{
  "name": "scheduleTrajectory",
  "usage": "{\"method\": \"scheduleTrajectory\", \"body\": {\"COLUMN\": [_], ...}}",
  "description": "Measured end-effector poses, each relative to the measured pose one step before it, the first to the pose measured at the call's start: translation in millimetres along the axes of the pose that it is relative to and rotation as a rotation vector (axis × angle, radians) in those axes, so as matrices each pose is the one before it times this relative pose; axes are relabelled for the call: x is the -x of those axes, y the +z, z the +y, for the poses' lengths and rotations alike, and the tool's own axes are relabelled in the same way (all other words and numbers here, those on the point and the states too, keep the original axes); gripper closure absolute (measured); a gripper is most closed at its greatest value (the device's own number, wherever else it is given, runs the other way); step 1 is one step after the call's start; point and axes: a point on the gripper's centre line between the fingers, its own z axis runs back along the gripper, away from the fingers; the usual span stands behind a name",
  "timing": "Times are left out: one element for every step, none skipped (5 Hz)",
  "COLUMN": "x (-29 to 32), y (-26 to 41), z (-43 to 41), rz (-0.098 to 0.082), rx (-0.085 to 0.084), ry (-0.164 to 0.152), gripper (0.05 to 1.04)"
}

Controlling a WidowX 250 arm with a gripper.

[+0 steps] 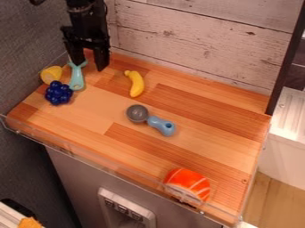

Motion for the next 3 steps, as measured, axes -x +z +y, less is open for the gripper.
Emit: {"method": "scheduleTrajectory", "body": {"x": [1.4,-1.18,-1.34], "y": [-14.7,-5.61,-1.83], "z": [1.21,2.92,2.59], "rz": [0.0123,0.0109,0.0128], "rx": [-0.008,-0.01,-0.0082], "ry": [0.0248,0.0477,0.0348], "gripper": [0.084,0.136,0.424]}}
